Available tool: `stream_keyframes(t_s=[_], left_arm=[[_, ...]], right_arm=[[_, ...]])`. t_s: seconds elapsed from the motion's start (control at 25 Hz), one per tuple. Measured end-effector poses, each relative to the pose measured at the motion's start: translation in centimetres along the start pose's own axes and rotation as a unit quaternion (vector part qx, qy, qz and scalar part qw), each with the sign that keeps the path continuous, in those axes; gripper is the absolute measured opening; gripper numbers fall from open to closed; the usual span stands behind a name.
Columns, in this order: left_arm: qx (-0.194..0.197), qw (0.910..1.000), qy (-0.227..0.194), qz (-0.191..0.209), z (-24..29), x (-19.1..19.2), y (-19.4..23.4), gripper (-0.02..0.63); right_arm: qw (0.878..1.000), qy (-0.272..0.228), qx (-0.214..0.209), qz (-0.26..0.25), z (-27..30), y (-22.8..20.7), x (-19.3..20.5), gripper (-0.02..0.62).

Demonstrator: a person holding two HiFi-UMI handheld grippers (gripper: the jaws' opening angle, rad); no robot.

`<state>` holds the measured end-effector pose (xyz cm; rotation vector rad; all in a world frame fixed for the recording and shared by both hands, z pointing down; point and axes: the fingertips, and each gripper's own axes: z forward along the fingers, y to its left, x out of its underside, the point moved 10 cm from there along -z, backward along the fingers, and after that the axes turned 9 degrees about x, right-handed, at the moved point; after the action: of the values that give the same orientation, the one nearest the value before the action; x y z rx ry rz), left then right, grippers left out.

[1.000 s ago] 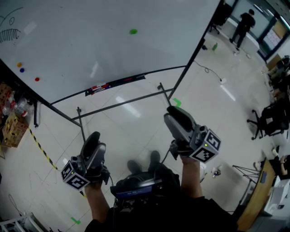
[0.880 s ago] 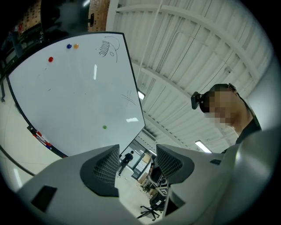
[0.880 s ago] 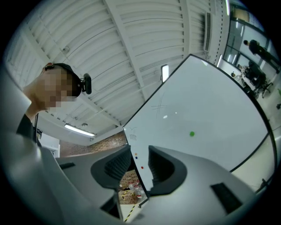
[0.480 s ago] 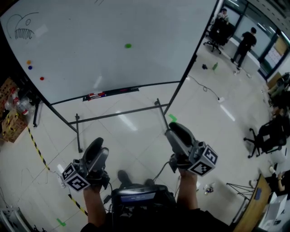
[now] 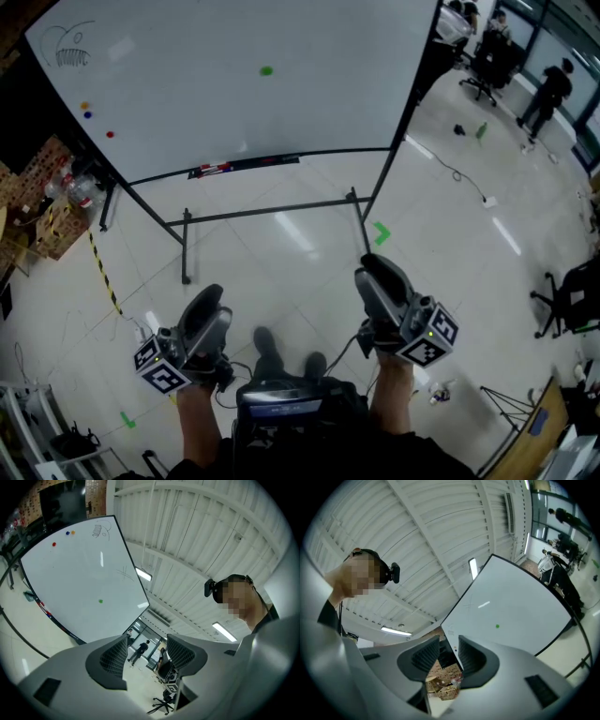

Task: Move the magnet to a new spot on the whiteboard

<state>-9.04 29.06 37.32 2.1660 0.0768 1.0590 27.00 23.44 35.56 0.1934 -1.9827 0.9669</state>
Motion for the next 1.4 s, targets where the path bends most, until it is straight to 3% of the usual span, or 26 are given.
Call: stream_keyframes(t_s=[0.24, 0.52, 0.84, 1.4], left_arm=[[-0.024, 0.9996, -0.009, 0.007, -0.7, 2.0, -2.9, 0.252], [-0.007, 0.9998, -0.009, 0.017, -0.7, 1.6, -4.1, 0.252], [0.008, 0.9997, -0.003, 0.021, -2.3, -0.3, -3.4, 0.252], [0.038, 0.9992, -0.005, -0.008, -5.3, -3.6, -0.1, 0.252]], right_arm=[[0.999, 0.003, -0.029, 0.028, -1.5, -0.2, 0.6, 0.152], [0.999, -0.013, -0.041, 0.017, -1.9, 1.1, 0.2, 0.152], [0.999, -0.007, -0.039, -0.003, 0.1, 3.7, 1.1, 0.150], [0.999, 0.022, -0.017, -0.040, 4.0, 7.5, 3.7, 0.130]])
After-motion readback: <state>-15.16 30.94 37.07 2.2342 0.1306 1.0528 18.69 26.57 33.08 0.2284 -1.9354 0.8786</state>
